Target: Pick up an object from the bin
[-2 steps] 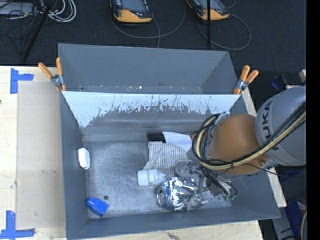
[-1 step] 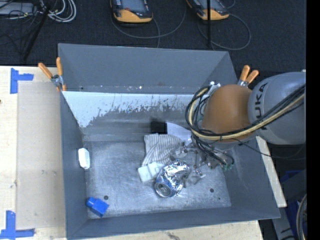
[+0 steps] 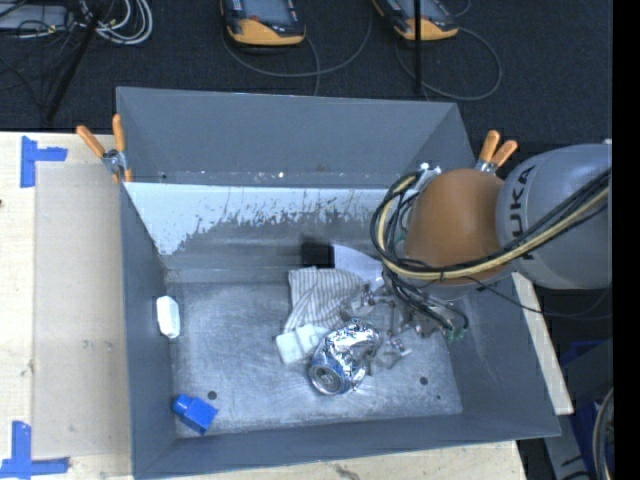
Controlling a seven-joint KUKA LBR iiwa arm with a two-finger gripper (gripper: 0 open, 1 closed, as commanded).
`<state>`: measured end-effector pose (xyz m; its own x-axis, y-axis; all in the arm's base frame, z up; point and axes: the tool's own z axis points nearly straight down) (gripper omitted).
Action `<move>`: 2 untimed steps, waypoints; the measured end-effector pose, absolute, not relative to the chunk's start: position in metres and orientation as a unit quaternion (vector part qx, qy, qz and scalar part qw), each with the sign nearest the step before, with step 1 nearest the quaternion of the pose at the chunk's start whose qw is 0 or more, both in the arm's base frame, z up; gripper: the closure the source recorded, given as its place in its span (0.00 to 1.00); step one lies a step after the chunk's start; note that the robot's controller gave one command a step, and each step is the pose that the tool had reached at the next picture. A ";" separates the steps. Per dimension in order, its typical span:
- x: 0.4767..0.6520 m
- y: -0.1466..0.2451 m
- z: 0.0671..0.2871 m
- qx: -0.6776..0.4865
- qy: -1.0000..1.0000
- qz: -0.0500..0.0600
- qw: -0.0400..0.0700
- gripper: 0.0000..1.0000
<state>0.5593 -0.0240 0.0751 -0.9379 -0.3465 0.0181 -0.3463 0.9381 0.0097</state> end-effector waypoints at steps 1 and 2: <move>0.564 -0.006 0.191 0.194 -0.981 0.000 -0.001 1.00; 0.564 -0.006 0.191 0.193 -0.981 0.000 0.000 1.00</move>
Offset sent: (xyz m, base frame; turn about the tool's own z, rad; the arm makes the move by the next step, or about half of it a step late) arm 0.0000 0.0000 0.0000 0.0000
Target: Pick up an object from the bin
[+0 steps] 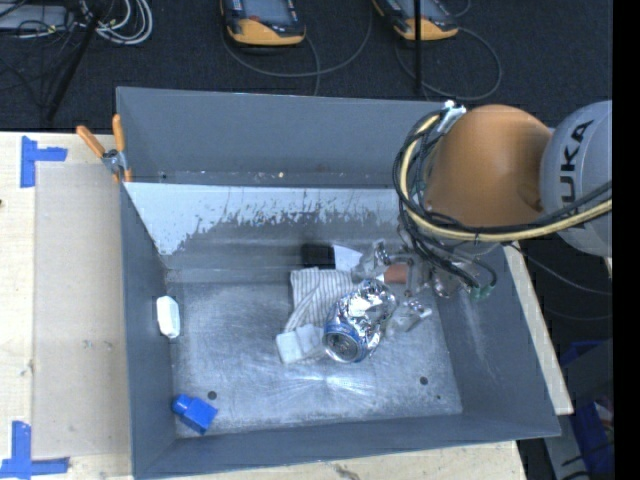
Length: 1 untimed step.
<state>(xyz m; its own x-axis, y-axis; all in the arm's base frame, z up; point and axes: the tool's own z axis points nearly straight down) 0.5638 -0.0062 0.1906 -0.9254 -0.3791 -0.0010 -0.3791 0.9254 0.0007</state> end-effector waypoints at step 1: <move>0.565 -0.007 0.170 -0.192 0.981 0.000 0.001 1.00</move>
Offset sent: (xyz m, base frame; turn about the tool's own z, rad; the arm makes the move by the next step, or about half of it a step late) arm 0.0102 -0.0162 0.1209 0.0238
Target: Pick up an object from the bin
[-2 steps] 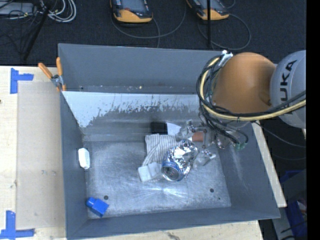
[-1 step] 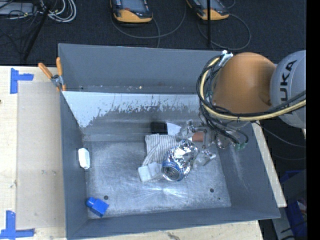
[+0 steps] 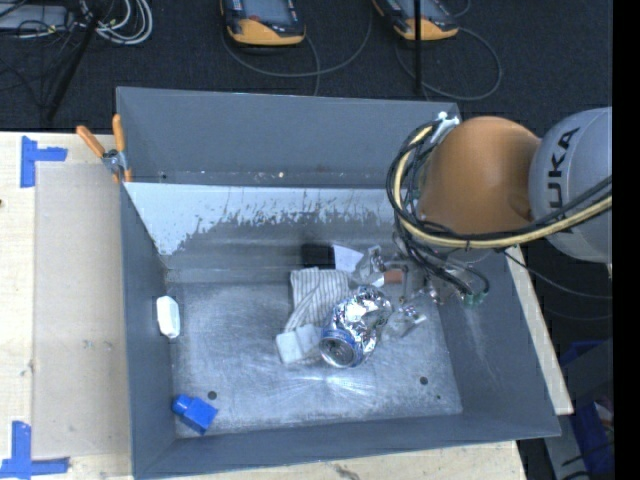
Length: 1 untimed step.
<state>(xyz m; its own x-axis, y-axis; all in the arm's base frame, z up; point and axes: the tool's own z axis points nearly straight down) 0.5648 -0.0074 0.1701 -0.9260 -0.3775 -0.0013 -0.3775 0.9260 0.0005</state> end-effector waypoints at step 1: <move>0.565 -0.011 0.200 -0.188 0.982 0.002 -0.005 1.00</move>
Offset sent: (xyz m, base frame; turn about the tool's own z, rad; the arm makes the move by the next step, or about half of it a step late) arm 0.0082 -0.0107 -0.1001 -0.0445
